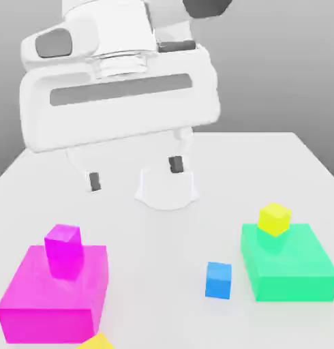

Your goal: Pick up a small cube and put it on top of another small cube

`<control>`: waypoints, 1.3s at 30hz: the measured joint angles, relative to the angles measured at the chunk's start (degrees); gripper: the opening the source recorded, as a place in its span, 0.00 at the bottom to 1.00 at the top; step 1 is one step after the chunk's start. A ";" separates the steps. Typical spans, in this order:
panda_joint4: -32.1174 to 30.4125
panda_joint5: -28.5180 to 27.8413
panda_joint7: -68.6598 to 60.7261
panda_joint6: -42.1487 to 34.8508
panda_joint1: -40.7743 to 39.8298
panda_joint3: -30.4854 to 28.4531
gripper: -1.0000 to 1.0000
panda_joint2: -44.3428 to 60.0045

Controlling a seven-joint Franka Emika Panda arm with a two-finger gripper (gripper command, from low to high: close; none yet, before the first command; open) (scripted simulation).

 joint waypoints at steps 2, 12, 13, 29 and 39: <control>0.26 1.14 -3.80 0.92 -0.45 -0.12 0.50 4.05; 1.05 -0.80 -17.52 7.03 -3.72 0.08 0.50 22.25; 1.08 -1.67 -18.42 7.75 -3.91 -0.16 0.50 23.87; 1.10 -2.43 -19.84 9.31 -4.64 0.54 0.00 26.68; -12.18 -0.69 -19.19 3.06 5.63 10.85 0.00 9.16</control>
